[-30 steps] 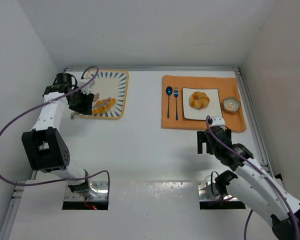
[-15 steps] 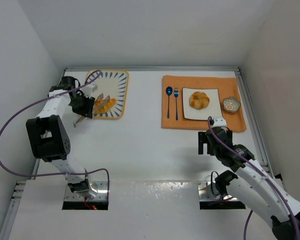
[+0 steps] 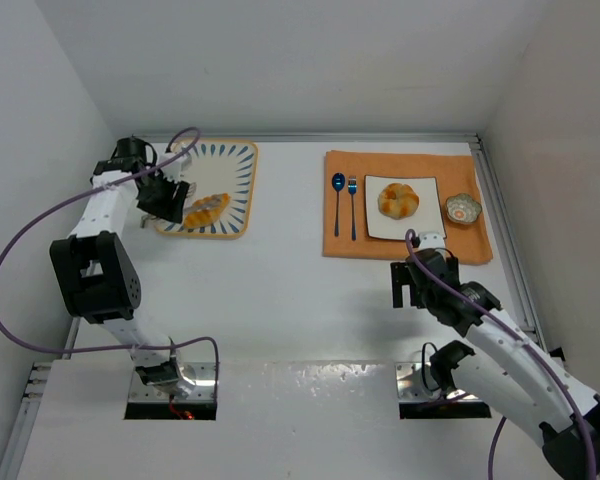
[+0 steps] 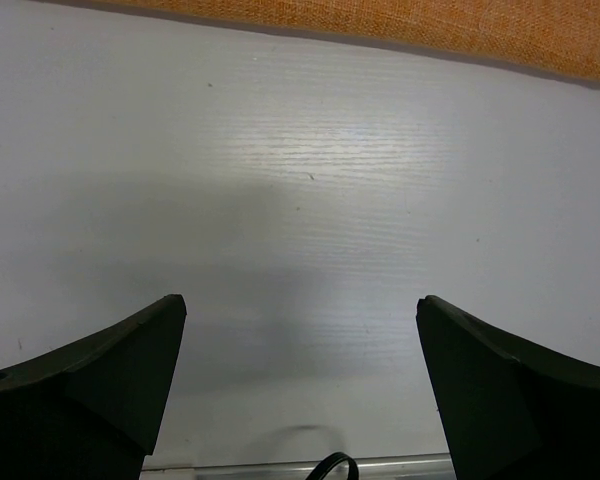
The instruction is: Place the bread
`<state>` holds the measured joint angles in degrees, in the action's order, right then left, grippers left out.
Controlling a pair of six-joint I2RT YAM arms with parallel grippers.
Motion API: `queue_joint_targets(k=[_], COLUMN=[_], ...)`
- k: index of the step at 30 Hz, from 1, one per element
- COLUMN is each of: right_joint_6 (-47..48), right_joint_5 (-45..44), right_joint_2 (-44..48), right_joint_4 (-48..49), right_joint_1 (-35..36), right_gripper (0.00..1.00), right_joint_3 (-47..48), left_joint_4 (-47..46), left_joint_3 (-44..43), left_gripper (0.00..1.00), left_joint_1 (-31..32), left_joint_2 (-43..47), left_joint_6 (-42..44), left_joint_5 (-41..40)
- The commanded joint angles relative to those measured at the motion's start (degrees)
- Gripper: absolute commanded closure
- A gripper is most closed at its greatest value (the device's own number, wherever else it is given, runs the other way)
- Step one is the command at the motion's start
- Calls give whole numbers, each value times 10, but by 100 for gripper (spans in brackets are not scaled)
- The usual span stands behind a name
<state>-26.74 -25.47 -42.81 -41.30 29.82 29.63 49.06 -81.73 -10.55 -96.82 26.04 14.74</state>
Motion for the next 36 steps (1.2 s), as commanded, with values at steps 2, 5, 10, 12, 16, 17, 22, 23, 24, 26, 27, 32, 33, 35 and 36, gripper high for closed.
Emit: queue_joint_targets(k=[2, 5, 10, 12, 16, 17, 22, 23, 24, 26, 27, 32, 33, 35, 36], right_joint_6=[7, 4, 5, 6, 3, 4, -6, -8, -13, -50, -62, -163, -174, -185, -187], right_joint_5=[-3, -9, -15, -17, -14, -14, -22, -25, -35, -84, -99, -172, -173, -180, -189], right_joint_2=[10, 20, 27, 26, 26, 26, 37, 39, 40, 49, 53, 89, 94, 111, 123], right_joint_4=[18, 17, 15, 16, 17, 17, 11, 10, 6, -18, -39, -109, -113, -120, -121], right_joint_1=[3, 5, 3, 3, 3, 4, 2, 3, 3, 1, -1, -29, -34, -39, -37], right_gripper=[2, 2, 2, 2, 2, 2, 2, 2, 2, 2, 2, 1, 1, 1, 1], right_joint_3=[23, 16, 17, 17, 19, 19, 11, 11, 10, 7, 4, -23, -33, -37, -40], left_joint_4=[25, 25, 32, 38, 61, 61, 97, 103, 110, 121, 121, 98, 93, 74, 68], left_joint_3=[-25, -9, -3, -3, -18, -25, -114, -135, -160, -236, -260, -331, -331, -331, -340], left_gripper=[41, 46, 46, 49, 70, 77, 100, 100, 100, 100, 100, 100, 100, 100, 100], left_joint_1=[3, 3, 3, 3, 3, 3, 20, 25, 33, 71, 90, 270, 298, 377, 401], left_joint_2=[-22, -22, -16, -16, -21, -21, -21, -16, -16, -11, -6, -16, -24, -49, -82], left_joint_6=[20, 20, 26, 26, 26, 26, -12, -35, -48, -84, -93, -122, -122, -122, -122], left_joint_5=[-1, 5, 5, 5, 10, 17, 22, 27, 27, 27, 21, 48, 62, 57, 50])
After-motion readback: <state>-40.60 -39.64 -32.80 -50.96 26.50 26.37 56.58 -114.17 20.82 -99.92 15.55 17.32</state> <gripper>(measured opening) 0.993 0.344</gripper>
